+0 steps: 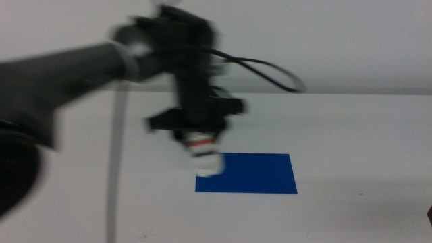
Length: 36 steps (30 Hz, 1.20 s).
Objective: Use one arm to grab the shoe from the table and place it on the mat.
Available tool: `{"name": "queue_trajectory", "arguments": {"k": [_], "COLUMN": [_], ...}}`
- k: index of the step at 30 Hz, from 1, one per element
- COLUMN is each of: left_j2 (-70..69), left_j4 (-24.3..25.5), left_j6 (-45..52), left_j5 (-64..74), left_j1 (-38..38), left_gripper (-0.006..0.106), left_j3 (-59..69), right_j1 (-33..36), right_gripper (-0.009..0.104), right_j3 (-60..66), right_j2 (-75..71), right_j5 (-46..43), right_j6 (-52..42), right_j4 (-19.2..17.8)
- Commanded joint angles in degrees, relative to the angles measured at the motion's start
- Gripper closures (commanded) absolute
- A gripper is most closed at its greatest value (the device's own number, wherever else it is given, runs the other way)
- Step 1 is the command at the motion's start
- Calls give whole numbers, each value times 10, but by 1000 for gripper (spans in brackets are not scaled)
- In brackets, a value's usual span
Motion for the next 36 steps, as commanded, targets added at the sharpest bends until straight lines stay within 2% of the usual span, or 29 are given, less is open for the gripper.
{"name": "queue_trajectory", "arguments": {"k": [1, 5, 10, 15, 18, 21, 25, 32, 34, 36], "left_j2": [43, 103, 128, 123, 122, 122, 122, 122, 122, 122], "left_j4": [-10, -25, -48, -44, -44, -15, -6, -16, -25, -25], "left_j6": [-21, -42, -38, 48, 158, 297, 574, 951, 1040, 1048], "left_j5": [55, 55, 55, 55, 55, 55, 55, 55, 55, 54], "left_j1": [-49, -96, -110, -110, -110, -110, -110, -110, -110, -110], "left_gripper": [102, 102, 102, 102, 102, 102, 102, 102, 102, 102], "left_j3": [-62, -137, -152, -152, -152, -152, -152, -152, -152, -152], "right_j1": [0, 0, 0, 0, 0, 0, 0, 0, 0, 0], "right_gripper": [2, 2, 2, 2, 2, 2, 2, 2, 2, 2], "right_j3": [24, 24, 24, 24, 24, 24, 24, 24, 24, 24], "right_j2": [-22, -22, -22, -22, -22, -22, -22, -22, -22, -22], "right_j5": [-4, -4, -4, -4, -4, -4, -4, -4, -4, -4], "right_j6": [0, 0, 0, 0, 0, 0, 0, 0, 0, 0], "right_j4": [-2, -2, -2, -2, -2, -2, -2, -2, -2, -2]}}
